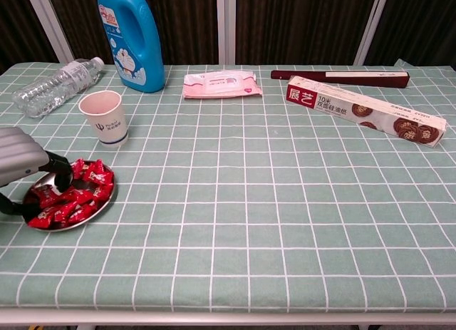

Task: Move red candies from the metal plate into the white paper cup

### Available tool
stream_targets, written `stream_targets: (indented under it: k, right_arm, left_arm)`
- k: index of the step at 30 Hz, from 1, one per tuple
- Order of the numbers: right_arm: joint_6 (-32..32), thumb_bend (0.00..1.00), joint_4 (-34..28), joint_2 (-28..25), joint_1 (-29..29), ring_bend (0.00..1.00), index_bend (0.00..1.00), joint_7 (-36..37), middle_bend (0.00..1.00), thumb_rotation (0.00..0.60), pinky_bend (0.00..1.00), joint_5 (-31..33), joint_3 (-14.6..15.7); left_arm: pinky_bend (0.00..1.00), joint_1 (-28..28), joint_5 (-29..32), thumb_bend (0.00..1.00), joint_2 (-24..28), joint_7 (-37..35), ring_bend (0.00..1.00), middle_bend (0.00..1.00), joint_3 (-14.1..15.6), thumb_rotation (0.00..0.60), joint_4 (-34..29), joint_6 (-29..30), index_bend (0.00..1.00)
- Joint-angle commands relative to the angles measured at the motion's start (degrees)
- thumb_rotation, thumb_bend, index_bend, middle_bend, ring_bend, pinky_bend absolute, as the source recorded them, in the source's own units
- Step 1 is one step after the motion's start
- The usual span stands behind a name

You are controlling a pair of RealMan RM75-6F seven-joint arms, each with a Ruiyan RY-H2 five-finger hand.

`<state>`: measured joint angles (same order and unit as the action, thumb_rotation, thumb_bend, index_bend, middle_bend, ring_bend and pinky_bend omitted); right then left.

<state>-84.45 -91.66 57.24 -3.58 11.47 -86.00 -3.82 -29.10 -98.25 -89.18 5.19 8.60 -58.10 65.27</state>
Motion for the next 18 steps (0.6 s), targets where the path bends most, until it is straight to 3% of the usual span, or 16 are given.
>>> stream_targets:
  k: [1,14,18]
  right_arm:
    - [0.0,0.10,0.0,0.0,0.0,0.10,0.00,0.1,0.14,0.600,0.44,0.0,0.0]
    - [-0.2,0.10,0.2,0.0,0.2,0.10,0.00,0.6,0.14,0.600,0.44,0.0,0.0]
    - [-0.2,0.10,0.3,0.0,0.1,0.10,0.00,0.6,0.14,0.600,0.44,-0.1,-0.1]
  left_arm:
    - [1.00,-0.2,0.2,0.23,-0.2,0.0,0.93,0.56,0.0,0.600,0.1,-0.6,0.54]
    - [1.00,-0.7,1.0,0.43,0.0,-3.3,0.95,0.69,-0.5,0.600,-0.8,-1.2,0.66]
    - [1.00,-0.7,1.8,0.43,1.9,-5.0,0.95,0.70,-1.6,0.600,-3.9,-0.1,0.67]
